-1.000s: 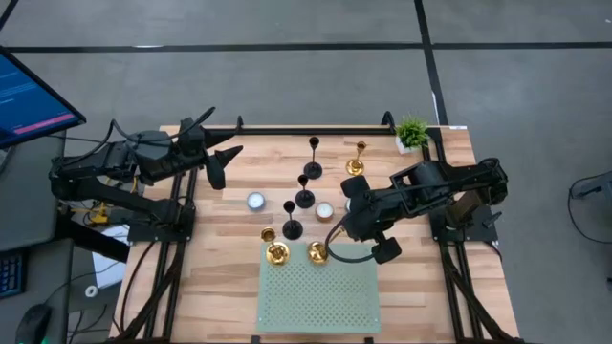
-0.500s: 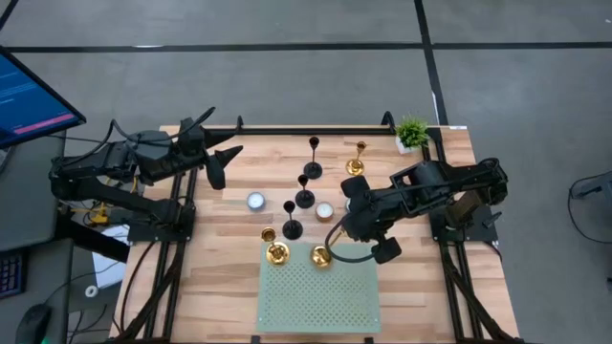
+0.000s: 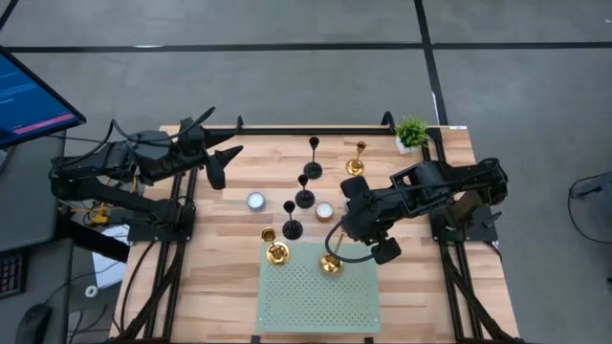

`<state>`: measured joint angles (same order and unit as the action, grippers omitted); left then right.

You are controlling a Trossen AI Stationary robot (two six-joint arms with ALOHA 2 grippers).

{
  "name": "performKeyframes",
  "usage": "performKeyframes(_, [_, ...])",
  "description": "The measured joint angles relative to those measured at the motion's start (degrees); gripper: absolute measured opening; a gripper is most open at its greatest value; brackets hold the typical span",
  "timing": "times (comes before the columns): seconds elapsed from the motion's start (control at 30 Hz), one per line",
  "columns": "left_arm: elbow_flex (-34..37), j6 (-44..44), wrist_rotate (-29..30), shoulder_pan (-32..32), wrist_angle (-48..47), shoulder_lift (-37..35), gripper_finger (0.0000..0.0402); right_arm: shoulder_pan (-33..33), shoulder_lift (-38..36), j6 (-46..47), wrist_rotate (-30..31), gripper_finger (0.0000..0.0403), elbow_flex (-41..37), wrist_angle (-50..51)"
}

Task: Pick & Place candle stick holders
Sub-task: Put the right gold candle holder on the shelf aligned with the other gold candle holder

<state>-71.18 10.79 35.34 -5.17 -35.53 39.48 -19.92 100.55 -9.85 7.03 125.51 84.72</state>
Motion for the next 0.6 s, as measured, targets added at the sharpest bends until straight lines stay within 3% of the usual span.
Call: performKeyframes(0.6, [0.00,0.00,0.00,0.00,0.02,-0.02,0.0214,-1.99,-0.09,0.44,-1.15,0.0181,0.00,-1.15])
